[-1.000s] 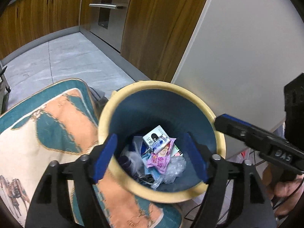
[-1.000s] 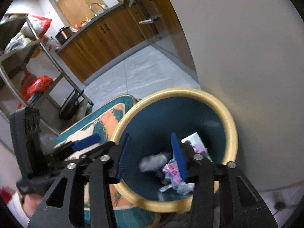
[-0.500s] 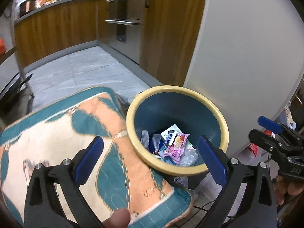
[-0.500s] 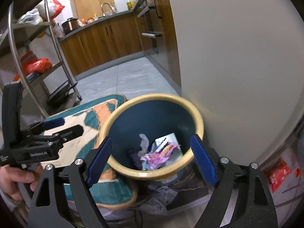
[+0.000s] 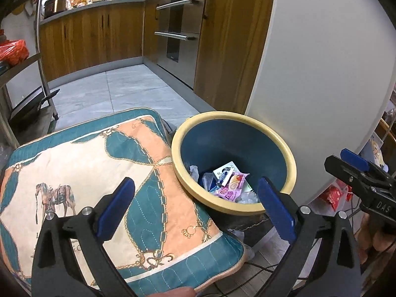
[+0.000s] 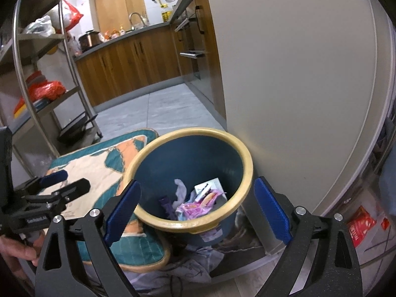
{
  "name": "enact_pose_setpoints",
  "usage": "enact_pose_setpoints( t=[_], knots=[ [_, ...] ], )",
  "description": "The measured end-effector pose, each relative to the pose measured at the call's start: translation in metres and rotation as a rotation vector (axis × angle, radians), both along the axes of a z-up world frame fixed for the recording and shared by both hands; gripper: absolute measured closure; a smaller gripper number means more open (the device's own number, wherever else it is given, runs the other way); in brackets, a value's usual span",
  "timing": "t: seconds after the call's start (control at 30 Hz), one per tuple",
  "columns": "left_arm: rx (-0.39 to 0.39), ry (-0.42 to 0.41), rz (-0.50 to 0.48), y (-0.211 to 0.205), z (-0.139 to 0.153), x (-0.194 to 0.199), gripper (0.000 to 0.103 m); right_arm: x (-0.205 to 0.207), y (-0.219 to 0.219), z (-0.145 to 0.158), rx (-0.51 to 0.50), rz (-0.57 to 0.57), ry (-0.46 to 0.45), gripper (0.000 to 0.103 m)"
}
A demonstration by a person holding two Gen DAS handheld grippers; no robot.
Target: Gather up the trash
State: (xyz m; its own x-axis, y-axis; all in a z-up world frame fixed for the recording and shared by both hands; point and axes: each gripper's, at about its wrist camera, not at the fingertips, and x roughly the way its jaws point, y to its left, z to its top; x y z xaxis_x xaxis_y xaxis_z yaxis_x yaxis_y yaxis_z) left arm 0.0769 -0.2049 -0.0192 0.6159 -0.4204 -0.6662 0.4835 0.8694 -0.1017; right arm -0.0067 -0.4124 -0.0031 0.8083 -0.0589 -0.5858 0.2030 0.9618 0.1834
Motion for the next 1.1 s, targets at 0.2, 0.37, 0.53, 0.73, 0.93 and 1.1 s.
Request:
enact_pose_setpoints(
  t=[0.2, 0.37, 0.53, 0.73, 0.93, 1.1],
  knots=[
    [0.015, -0.007, -0.012, -0.0049, -0.0028, -0.0012, 0.006, 0.0018, 0.0043, -0.001, -0.002, 0.007, 0.002, 0.011],
    [0.013, -0.007, -0.014, -0.0042, -0.0035, -0.0012, 0.006, 0.0033, 0.0067, -0.0011, -0.002, 0.015, 0.004, 0.011],
    [0.011, -0.009, -0.014, -0.0048, -0.0033, -0.001, 0.006, 0.0043, 0.0069, -0.0014, 0.0, 0.017, 0.006, 0.01],
    [0.01, -0.014, -0.025, -0.005, -0.0022, -0.0034, 0.006, 0.0048, 0.0074, -0.0015, -0.002, 0.018, 0.007, 0.01],
    [0.012, -0.015, -0.023, -0.0068, -0.0025, -0.0034, 0.006, 0.0043, 0.0074, -0.0014, -0.002, 0.018, 0.006, 0.01],
    [0.012, -0.012, -0.027, -0.0064, -0.0022, -0.0036, 0.006, 0.0042, 0.0074, -0.0012, -0.002, 0.017, 0.005, 0.01]
  ],
)
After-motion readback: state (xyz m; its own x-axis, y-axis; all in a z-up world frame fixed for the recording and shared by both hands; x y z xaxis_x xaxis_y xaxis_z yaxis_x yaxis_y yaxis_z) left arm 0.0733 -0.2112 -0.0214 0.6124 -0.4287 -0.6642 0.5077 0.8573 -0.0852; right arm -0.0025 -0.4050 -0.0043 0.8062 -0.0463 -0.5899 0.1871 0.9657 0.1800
